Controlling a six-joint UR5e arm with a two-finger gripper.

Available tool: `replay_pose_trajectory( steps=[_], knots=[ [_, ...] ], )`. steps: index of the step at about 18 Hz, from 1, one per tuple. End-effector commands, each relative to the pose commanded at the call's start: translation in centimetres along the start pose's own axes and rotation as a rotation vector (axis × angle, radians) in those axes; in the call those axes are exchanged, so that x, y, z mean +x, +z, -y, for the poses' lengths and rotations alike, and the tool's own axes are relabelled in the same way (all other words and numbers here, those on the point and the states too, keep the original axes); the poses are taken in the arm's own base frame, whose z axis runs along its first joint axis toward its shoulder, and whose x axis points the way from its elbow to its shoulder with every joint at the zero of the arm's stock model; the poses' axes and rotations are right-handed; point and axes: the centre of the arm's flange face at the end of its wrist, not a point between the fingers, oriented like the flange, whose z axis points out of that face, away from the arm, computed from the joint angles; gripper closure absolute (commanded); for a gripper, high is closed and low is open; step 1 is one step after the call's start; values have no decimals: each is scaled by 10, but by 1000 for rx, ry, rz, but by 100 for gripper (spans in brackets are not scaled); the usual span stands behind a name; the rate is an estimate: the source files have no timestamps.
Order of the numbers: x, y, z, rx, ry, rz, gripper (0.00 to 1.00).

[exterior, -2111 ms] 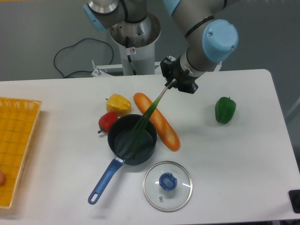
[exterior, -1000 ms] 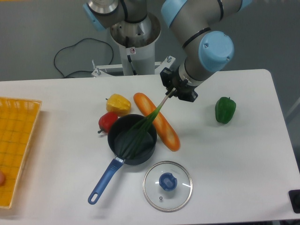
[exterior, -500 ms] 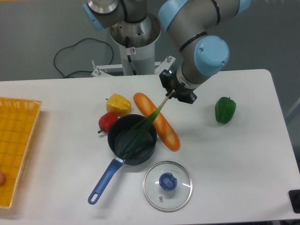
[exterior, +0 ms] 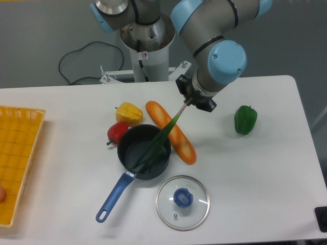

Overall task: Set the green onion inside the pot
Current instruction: 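Lower the gripper further, laying the onion across the saucepan rim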

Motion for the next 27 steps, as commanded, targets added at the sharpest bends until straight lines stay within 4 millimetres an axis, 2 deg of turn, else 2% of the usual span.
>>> replay_pose_trajectory(
  steps=[5, 12, 21, 27],
  knots=[
    [-1, 0, 0, 2, 0, -1, 84],
    [-2, 11, 8, -1, -45, -22, 84],
    [-1, 11, 12, 14, -59, -26, 84],
    [-4, 20, 26, 8, -64, -18, 84]
  ],
)
